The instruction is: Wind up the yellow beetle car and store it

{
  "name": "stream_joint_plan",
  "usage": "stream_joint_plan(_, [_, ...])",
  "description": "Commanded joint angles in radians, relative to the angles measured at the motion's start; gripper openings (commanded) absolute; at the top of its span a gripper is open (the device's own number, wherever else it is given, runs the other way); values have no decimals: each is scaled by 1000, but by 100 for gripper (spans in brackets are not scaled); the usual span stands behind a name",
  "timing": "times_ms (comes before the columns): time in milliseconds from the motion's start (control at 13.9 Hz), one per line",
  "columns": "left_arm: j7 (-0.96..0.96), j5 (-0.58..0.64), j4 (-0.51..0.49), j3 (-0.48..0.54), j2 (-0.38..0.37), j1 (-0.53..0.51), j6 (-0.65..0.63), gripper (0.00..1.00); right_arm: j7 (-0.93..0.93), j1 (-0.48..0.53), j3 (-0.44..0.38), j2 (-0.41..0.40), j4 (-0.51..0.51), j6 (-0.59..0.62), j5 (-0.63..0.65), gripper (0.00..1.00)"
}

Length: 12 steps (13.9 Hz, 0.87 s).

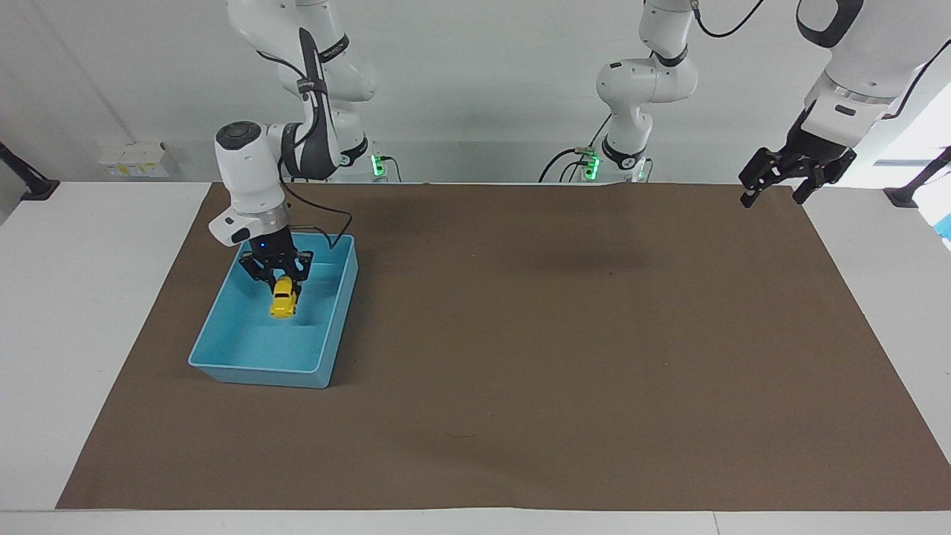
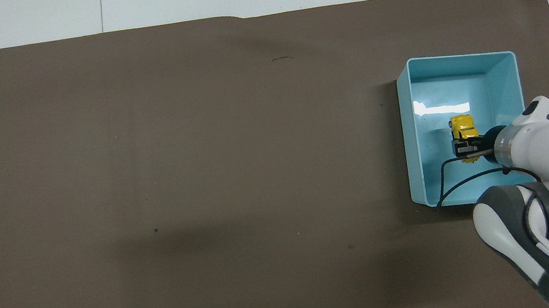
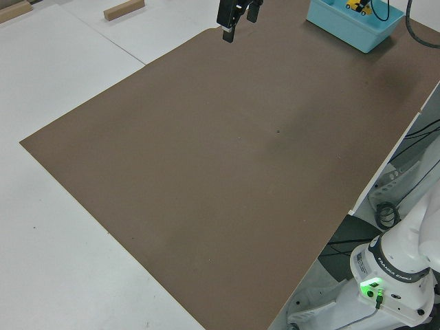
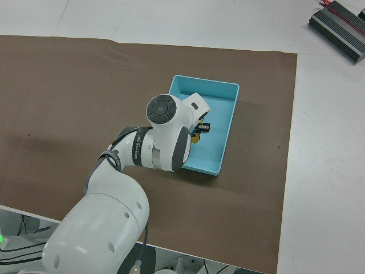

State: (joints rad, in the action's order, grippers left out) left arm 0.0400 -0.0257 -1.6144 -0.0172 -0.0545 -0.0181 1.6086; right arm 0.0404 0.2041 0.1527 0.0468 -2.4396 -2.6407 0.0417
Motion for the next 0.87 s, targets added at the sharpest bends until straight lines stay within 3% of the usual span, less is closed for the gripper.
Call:
stream_joint_plan(0, [9, -10, -7, 2, -15, 0, -12, 100, 29, 18, 14, -13, -51, -91, -25, 0])
stream_joint_plan(361, [9, -10, -7, 2, -15, 0, -12, 100, 29, 18, 14, -45, -78, -151, -26, 0])
stream_joint_plan(433, [9, -10, -7, 2, -15, 0, -12, 100, 12, 17, 14, -47, -75, -150, -26, 35])
stream_joint_plan(505, [9, -10, -7, 2, -15, 0, -12, 100, 4, 17, 14, -45, -73, -150, -26, 99])
stream_joint_plan(794, [9, -10, -7, 2, -15, 0, -12, 100, 16, 17, 14, 8, -9, -17, -26, 100])
